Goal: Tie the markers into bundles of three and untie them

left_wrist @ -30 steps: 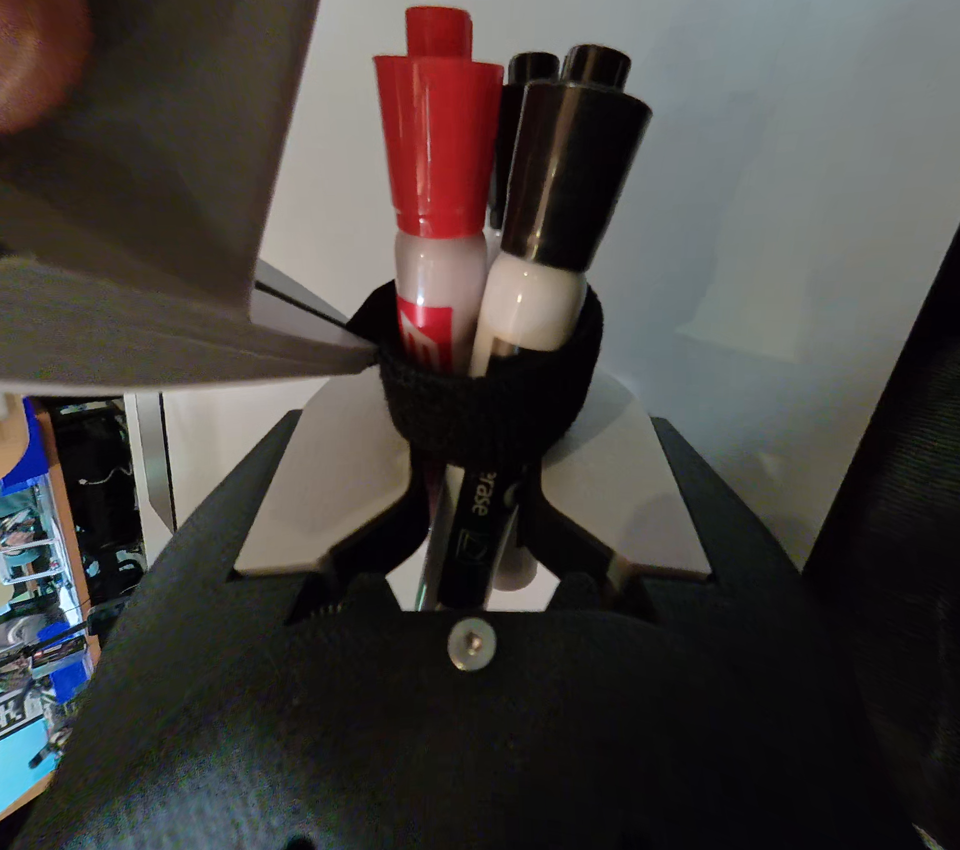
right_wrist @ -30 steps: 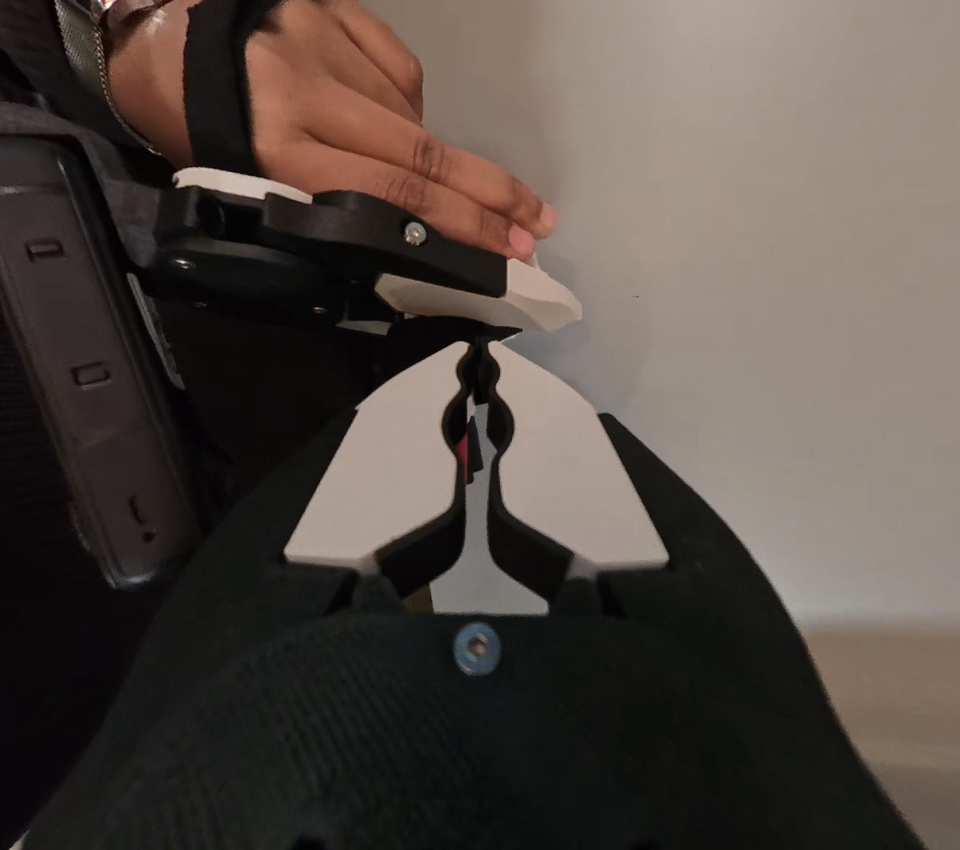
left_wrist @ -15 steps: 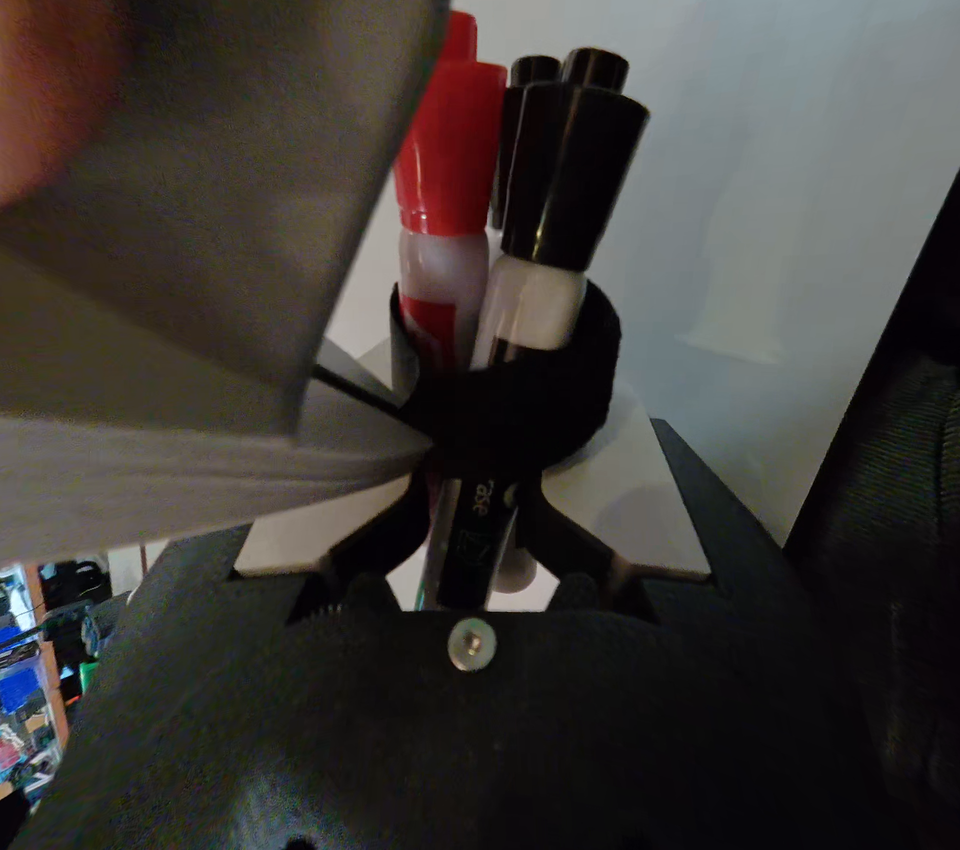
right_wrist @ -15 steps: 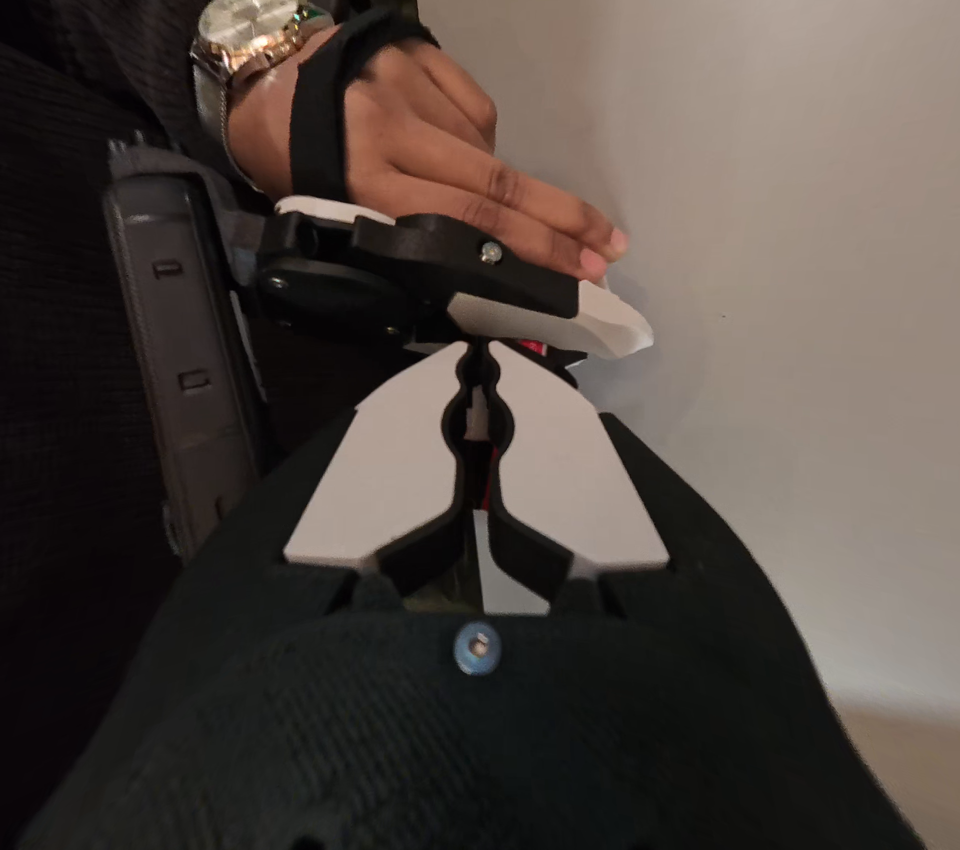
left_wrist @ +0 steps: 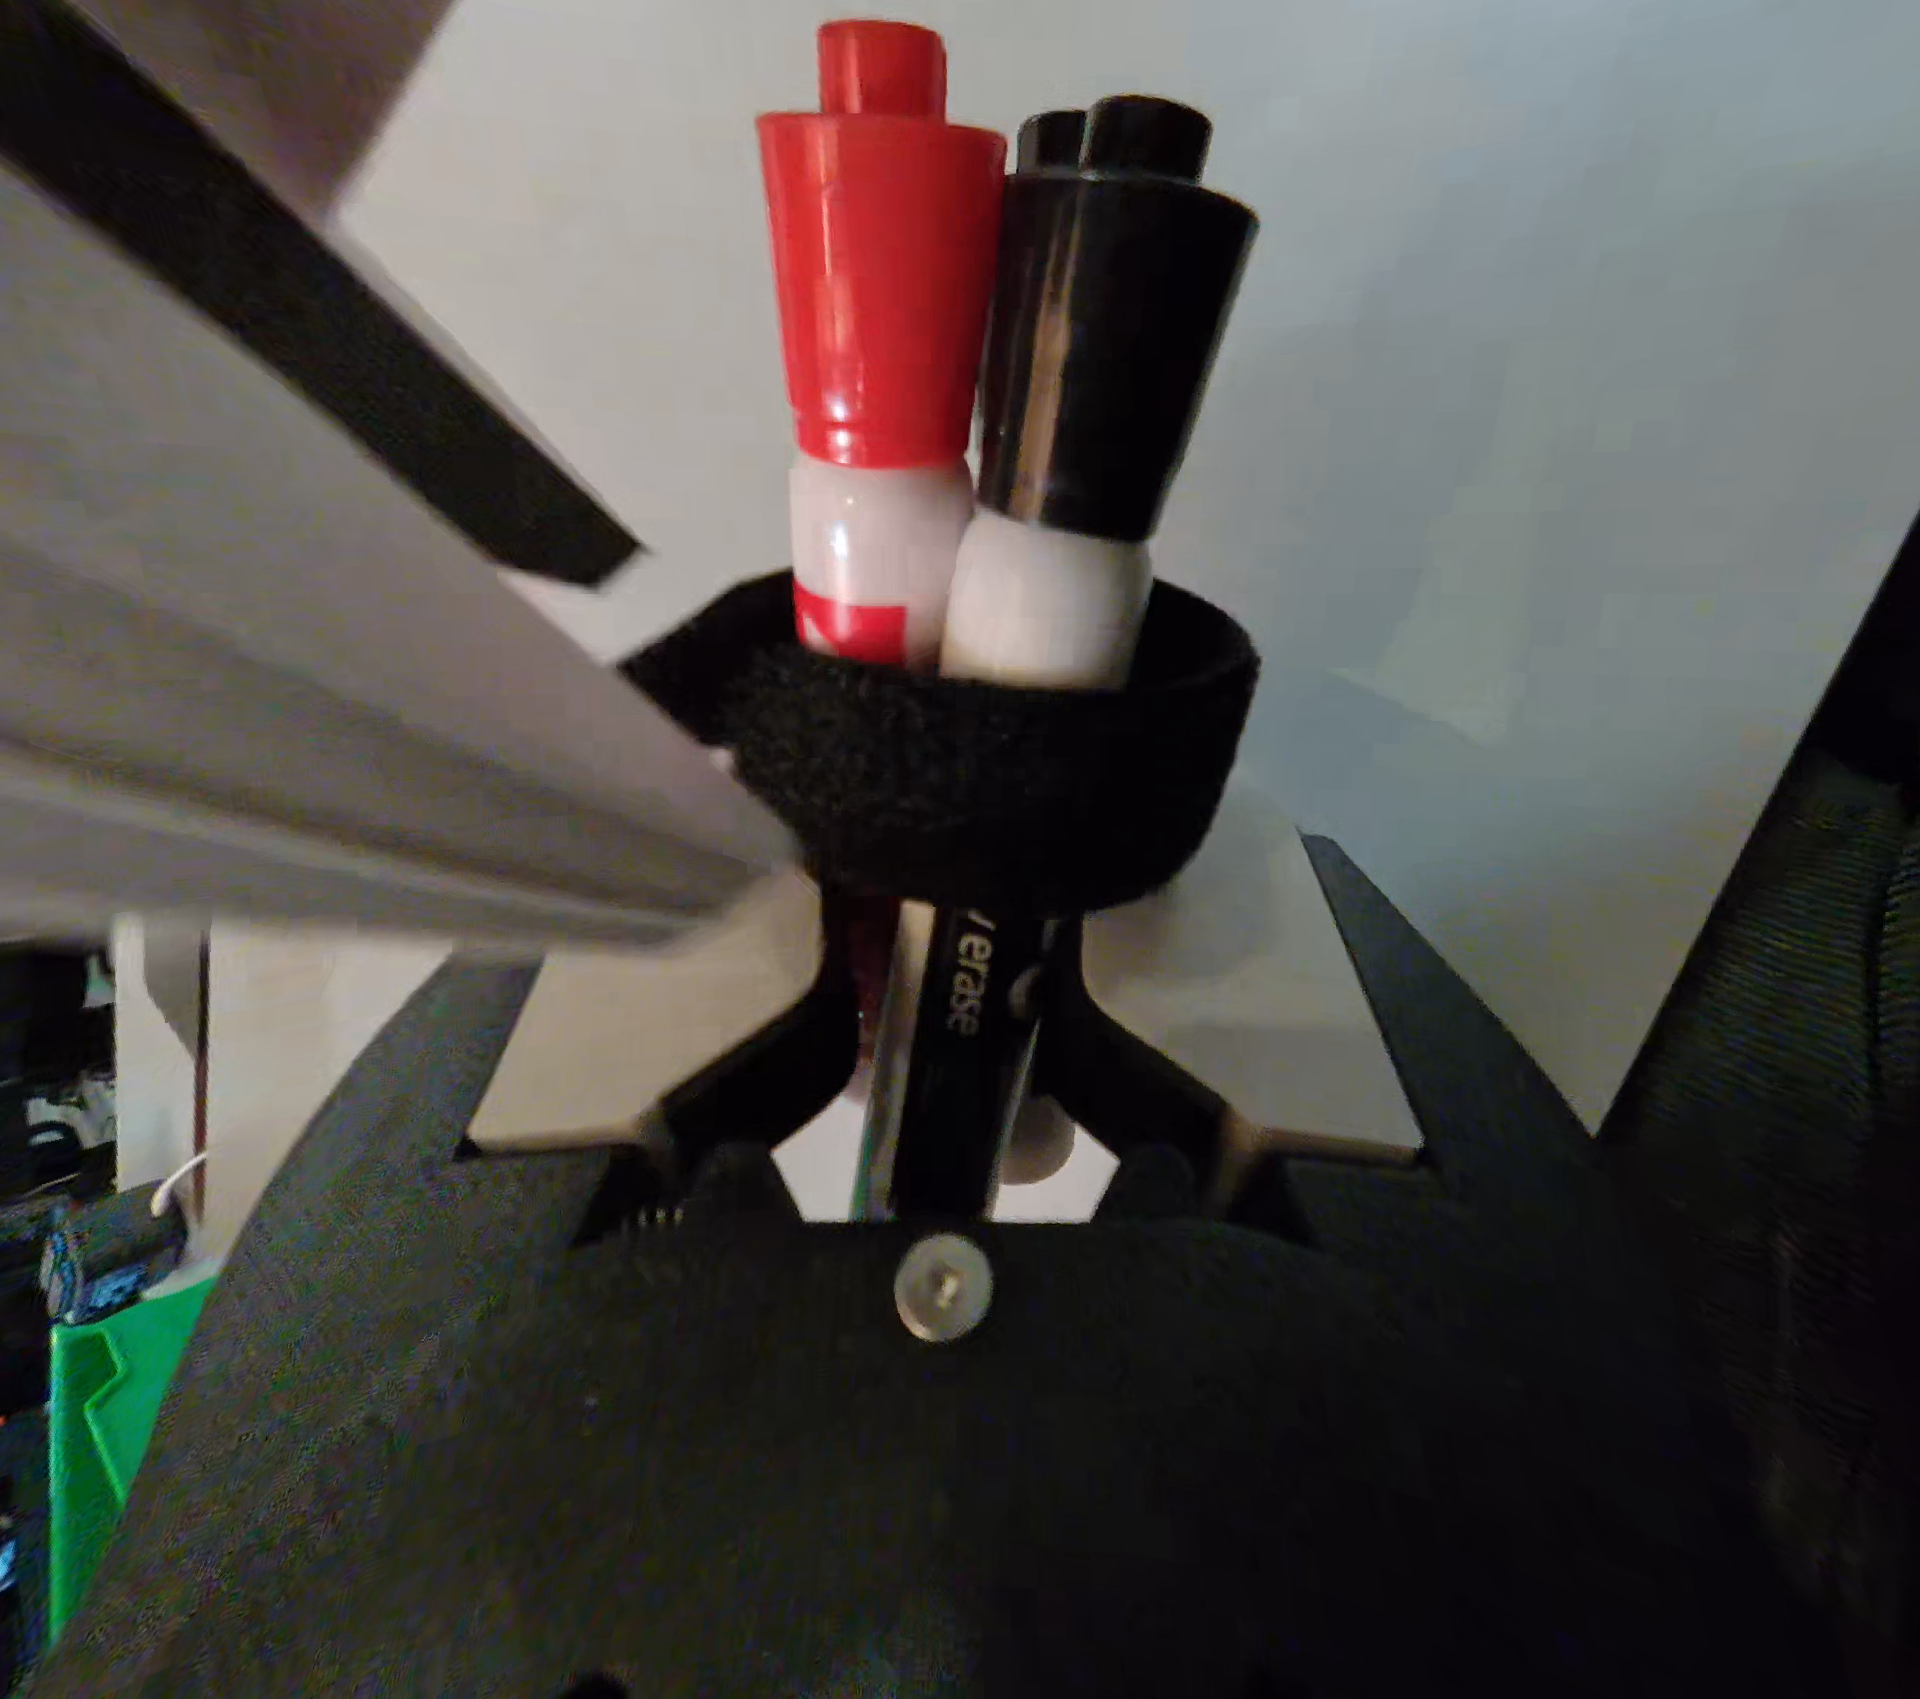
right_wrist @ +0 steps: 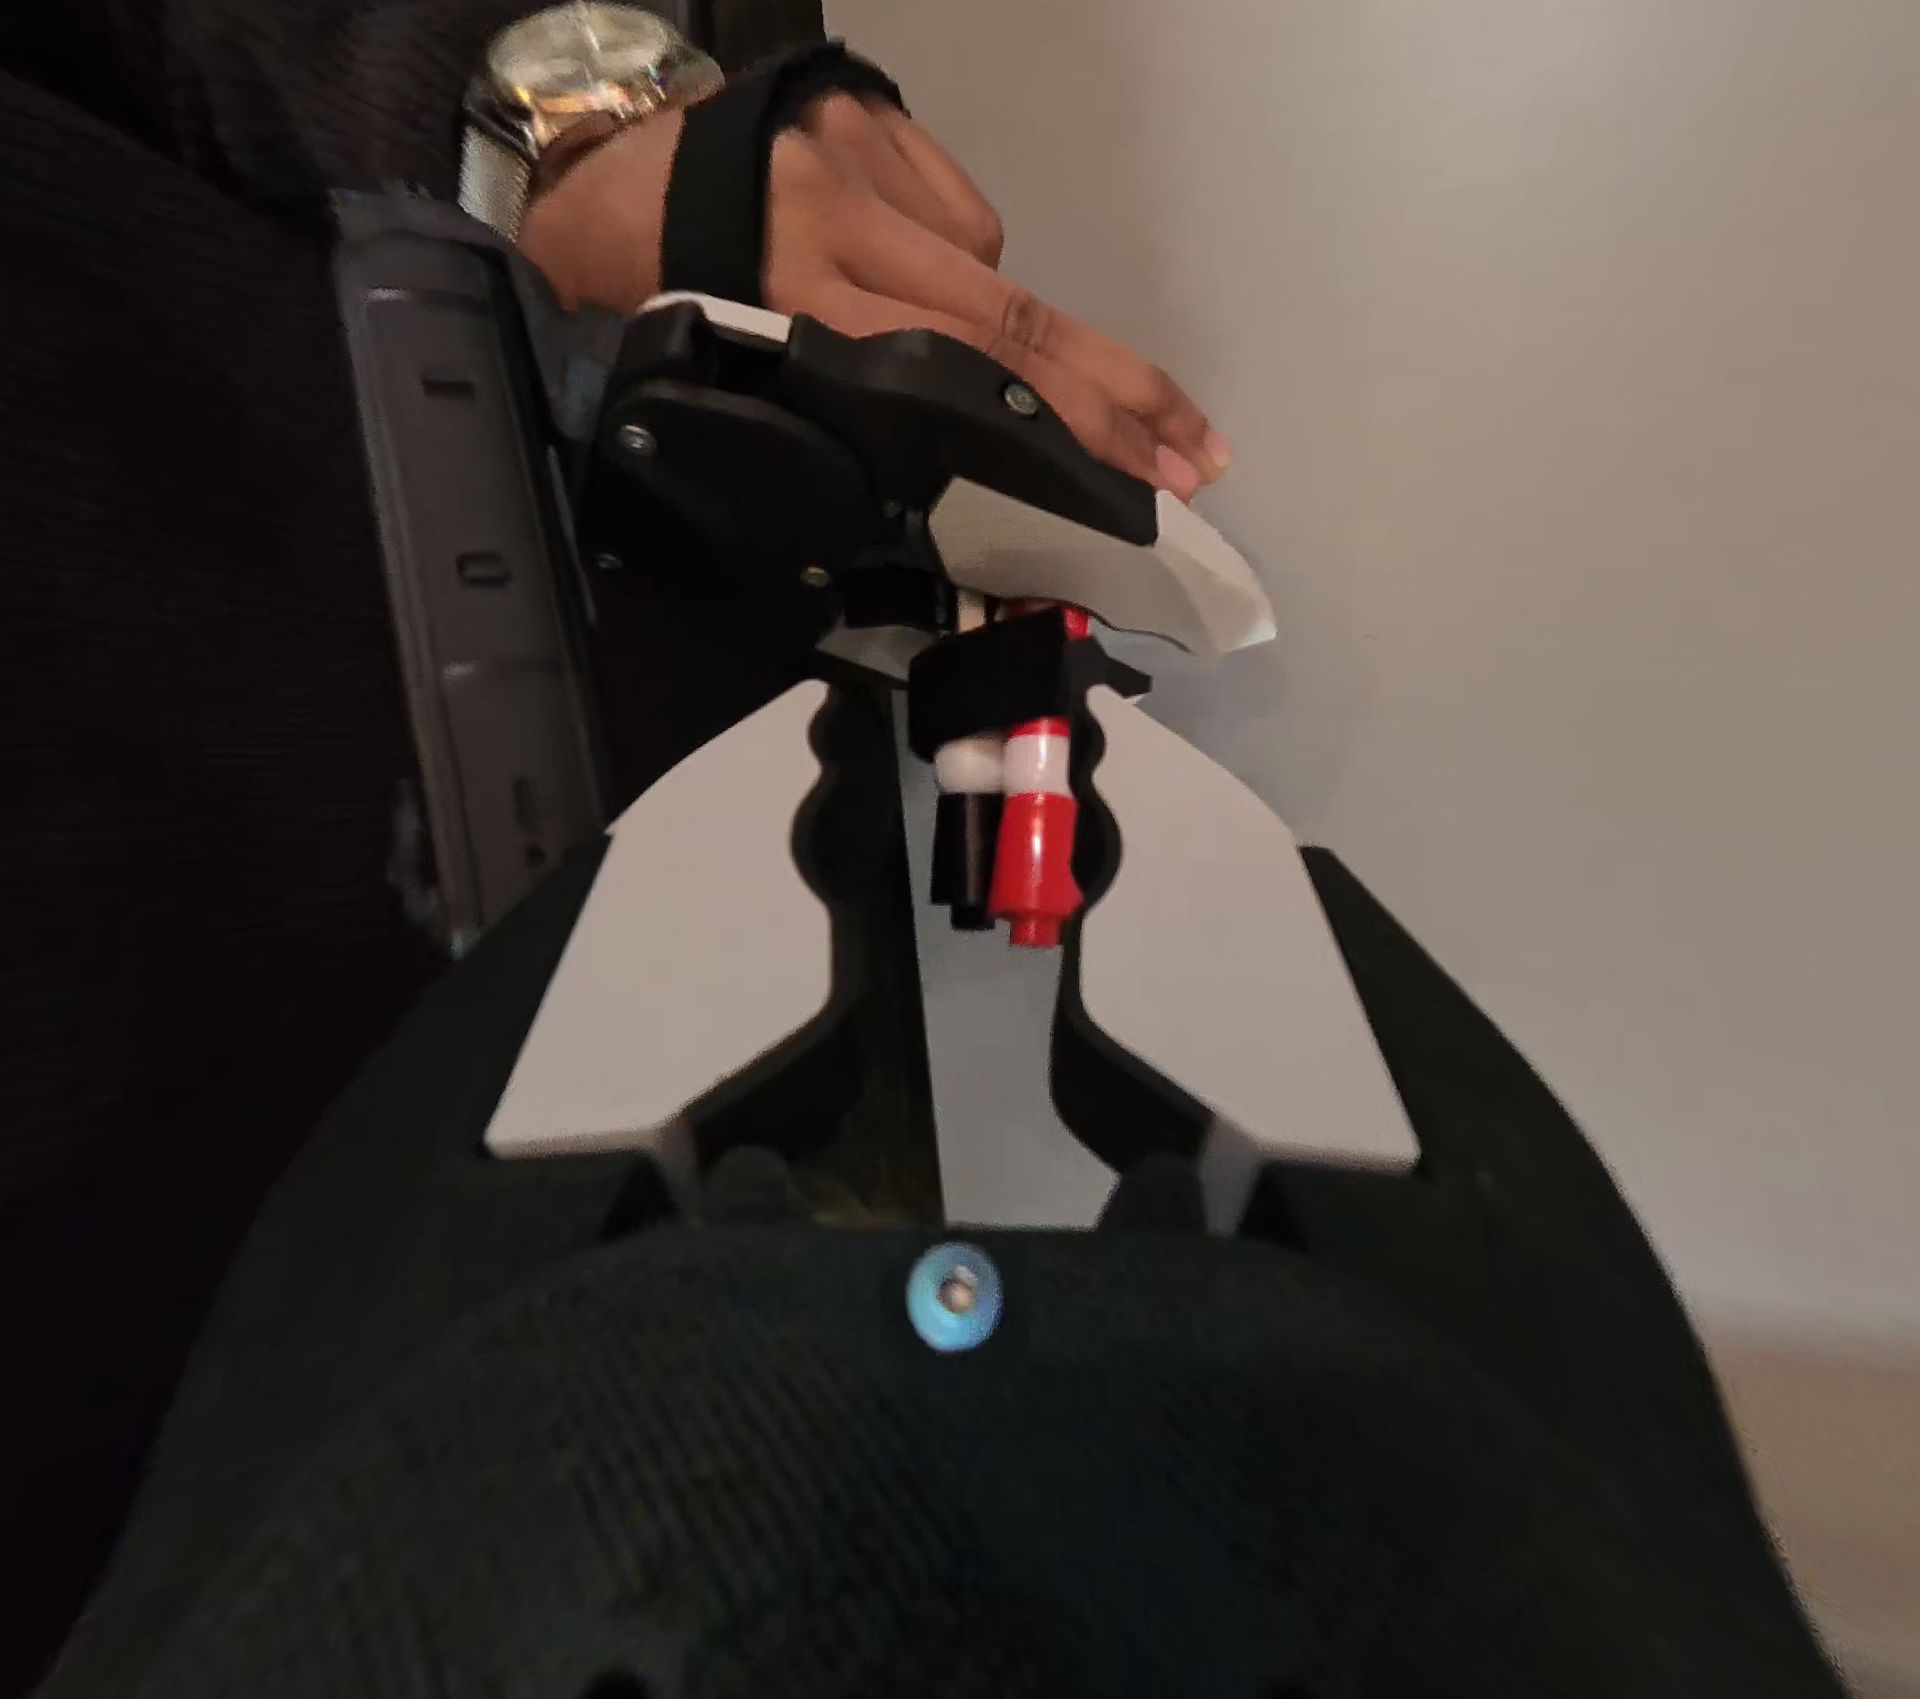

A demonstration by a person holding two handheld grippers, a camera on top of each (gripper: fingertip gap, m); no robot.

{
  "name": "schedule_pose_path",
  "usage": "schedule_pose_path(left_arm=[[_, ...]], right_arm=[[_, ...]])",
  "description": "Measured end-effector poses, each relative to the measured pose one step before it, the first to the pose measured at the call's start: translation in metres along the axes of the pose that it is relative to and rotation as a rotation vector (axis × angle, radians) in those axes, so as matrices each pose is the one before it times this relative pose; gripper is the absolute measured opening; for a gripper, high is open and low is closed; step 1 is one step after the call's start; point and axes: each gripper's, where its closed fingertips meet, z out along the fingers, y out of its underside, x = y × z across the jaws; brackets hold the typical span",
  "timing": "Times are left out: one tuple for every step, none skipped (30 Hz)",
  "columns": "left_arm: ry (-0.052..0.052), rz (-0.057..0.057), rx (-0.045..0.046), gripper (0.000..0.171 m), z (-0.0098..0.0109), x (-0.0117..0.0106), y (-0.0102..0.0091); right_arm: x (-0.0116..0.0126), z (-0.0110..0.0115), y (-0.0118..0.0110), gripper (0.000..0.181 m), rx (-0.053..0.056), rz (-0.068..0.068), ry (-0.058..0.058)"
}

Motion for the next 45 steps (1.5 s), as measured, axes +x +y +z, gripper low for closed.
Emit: schedule_pose_path(left_arm=[[-0.0055,-0.0074,0.00425,0.043,0.00007,-0.00232,0.00099],[-0.0058,-0.0084,0.00363,0.043,-0.00005,-0.00231,0.00072],[0.003,-0.0142,0.00498,0.043,-0.00007,-0.00122,0.00032],[0.0036,-0.0175,0.01326,0.043,-0.00034,-0.00121,-0.00086],[0.0001,-0.0166,0.01325,0.043,-0.00049,-0.00172,-0.00119],[0.0005,-0.0162,0.00959,0.043,-0.00052,-0.00171,-0.0007],[-0.0025,-0.0171,0.01032,0.043,-0.00029,-0.00219,-0.00077],[-0.004,-0.0161,0.01357,0.043,-0.0003,-0.00237,-0.0008],[0.0,-0.0156,0.01101,0.043,-0.00018,-0.00186,-0.0004],[-0.0009,-0.0185,0.01422,0.043,-0.00025,-0.00207,-0.00063],[0.0038,-0.0225,0.01214,0.043,0.00001,-0.00158,-0.00047],[0.0114,-0.0222,0.00726,0.043,0.0002,-0.00055,0.00018],[0.0068,-0.0177,0.00957,0.043,0.0002,-0.00108,0.0],[0.0031,-0.0158,0.01886,0.043,-0.00011,-0.00128,-0.00119],[0.0142,-0.0224,0.01465,0.043,-0.00013,-0.00012,-0.00076],[0.0156,-0.0249,0.01029,0.043,-0.00009,-0.00023,-0.00046],[0.0079,-0.0145,0.02516,0.043,-0.00074,-0.00089,-0.00201],[0.0123,-0.0101,0.02967,0.043,-0.00119,-0.00006,-0.00275],[0.0193,-0.025,0.01484,0.043,-0.00071,0.0005,-0.00133],[0.0262,-0.0259,0.01949,0.043,-0.00071,0.0014,-0.00199],[0.0144,-0.0203,0.02933,0.042,-0.00104,0.00053,-0.00309],[0.0089,-0.0265,0.01693,0.043,-0.00091,-0.00024,-0.00228],[0.0186,-0.0291,0.00933,0.043,-0.00038,0.00102,-0.00174],[0.0068,-0.024,0.01692,0.043,-0.00041,0.00015,-0.00263],[0.002,-0.0127,0.02048,0.042,-0.00054,0.00005,-0.00339],[0.0074,-0.0058,0.0123,0.043,-0.00029,0.00148,-0.00279],[0.0015,-0.0036,0.00961,0.043,0.00018,0.00098,-0.00272],[-0.0048,-0.0027,0.01436,0.043,0.00029,0.00068,-0.00315],[-0.0069,-0.0087,0.02492,0.043,0.00015,0.00057,-0.00453],[-0.0037,-0.0199,0.02327,0.043,0.00005,0.00079,-0.00467],[-0.0016,-0.0269,0.02421,0.043,0.00014,0.00128,-0.00479],[-0.0004,-0.0229,0.02231,0.042,0.00027,0.00174,-0.00431],[-0.0081,-0.0034,0.00615,0.042,0.00073,0.00102,-0.00134],[-0.0076,0.0018,0.00676,0.042,0.00061,0.00117,-0.00115],[0.0015,0.0041,0.00583,0.042,0.00056,0.00251,-0.00084],[0.0159,0.0067,-0.00002,0.042,0.00064,0.00444,-0.00025],[0.0101,0.005,0.00449,0.043,0.00073,0.00368,-0.00048],[0.0132,0.0025,0.00291,0.043,0.00086,0.00413,-0.00027],[0.0109,0.0044,0.00567,0.044,0.00072,0.00404,-0.00059],[-0.0002,0.0072,0.00685,0.044,0.00072,0.0025,-0.00082],[-0.0063,0.0139,-0.00851,0.043,0.00077,0.00072,0.00141],[0.0019,0.0094,-0.0023,0.043,0.00037,0.00101,0.00066],[0.0014,-0.003,0.00713,0.043,-0.00033,0.00022,-0.00072],[0.0049,-0.0058,0.00021,0.042,-0.00037,0.00041,0.00012],[0.0004,0.0003,0.00311,0.042,-0.00027,0.0001,-0.00028]], right_arm=[[0.00091,-0.00507,-0.00289,0.043,0.037,0.0211,-0.0075],[0.00159,-0.00565,-0.00303,0.042,0.0383,0.0186,-0.0022],[0.00219,-0.00625,-0.00405,0.042,0.0445,0.0173,0.0037],[0.00271,-0.00652,-0.00454,0.042,0.0493,0.016,0.0078],[0.00307,-0.0065,-0.00467,0.042,0.0505,0.0133,0.012],[0.00347,-0.00617,-0.00444,0.042,0.0498,0.0106,0.0171],[0.00344,-0.0058,-0.00434,0.042,0.0499,0.0061,0.0205],[0.00339,-0.00558,-0.00422,0.043,0.0509,0.001,0.0244],[0.00377,-0.00536,-0.00353,0.043,0.0508,-0.0036,0.0298],[0.0046,-0.00502,-0.00258,0.043,0.0527,-0.008,0.0377],[0.00517,-0.00454,-0.00142,0.043,0.0549,-0.0094,0.044],[0.00503,-0.00413,0.00044,0.043,0.052,-0.0081,0.045],[0.00413,-0.00357,0.00179,0.043,0.0501,-0.0073,0.0413],[0.00289,-0.00327,0.00199,0.042,0.0543,-0.0029,0.0331],[0.00179,-0.00305,0.00229,0.041,0.0556,0.0083,0.0238],[0.00136,-0.00308,0.00266,0.041,0.0549,0.0201,0.0169],[0.00149,-0.00333,0.00244,0.041,0.0572,0.0297,0.0107],[0.00186,-0.00384,0.00262,0.04,0.0572,0.0383,0.0069],[0.00219,-0.00414,0.0036,0.04,0.0486,0.0429,0.0023],[0.00238,-0.00424,0.0049,0.04,0.0379,0.0426,0.0009],[0.00166,-0.00391,0.00555,0.04,0.0328,0.0406,0.0006],[-0.00031,-0.00306,0.00577,0.039,0.0285,0.0355,-0.0028],[-0.00311,-0.00142,0.00646,0.04,0.0155,0.0181,-0.0067],[-0.0044,0.00022,0.00746,0.04,-0.0008,-0.0054,-0.0022],[-0.0042,0.00188,0.00812,0.041,-0.0124,-0.0242,0.0086],[-0.00379,0.00337,0.00768,0.041,-0.0155,-0.0367,0.0145],[-0.00405,0.00421,0.00582,0.041,-0.0121,-0.0421,0.0128],[-0.00479,0.00481,0.00368,0.043,-0.0093,-0.0399,0.0055],[-0.00473,0.00529,0.00213,0.046,-0.0096,-0.0345,0.0034],[-0.00378,0.00535,0.00093,0.053,-0.0061,-0.0294,0.0095],[-0.00388,0.00525,0.00031,0.055,-0.0009,-0.0238,0.0076],[-0.00453,0.00501,0.00003,0.056,0.0036,-0.014,0.0021],[-0.00448,0.00377,-0.00229,0.059,0.0178,-0.0051,-0.0011],[-0.00379,0.00158,-0.00524,0.06,0.0323,0.001,-0.004],[-0.00374,0.00126,-0.00369,0.06,0.0186,0.0018,-0.0124],[-0.00356,0.00097,-0.00196,0.059,0.0089,0.0102,-0.0193],[-0.00218,0.00088,-0.00101,0.059,0.0063,0.0239,-0.0182],[-0.001,0.00024,-0.00128,0.057,0.0137,0.0332,-0.0168],[0.00023,-0.00034,-0.00146,0.055,0.0193,0.034,-0.0114],[0.00043,-0.00068,-0.00067,0.051,0.014,0.0258,-0.0083],[-0.00045,-0.00076,-0.00038,0.046,0.0095,0.0083,-0.0102],[-0.00048,-0.00068,-0.00031,0.044,0.0054,-0.0133,-0.0026],[-0.00072,-0.00019,0.00031,0.043,-0.0008,-0.0293,0.0007],[-0.00046,0.00023,0.00035,0.042,-0.0023,-0.0317,0.0061],[-0.00004,0.00049,0.00022,0.043,-0.0013,-0.0265,0.0122]])
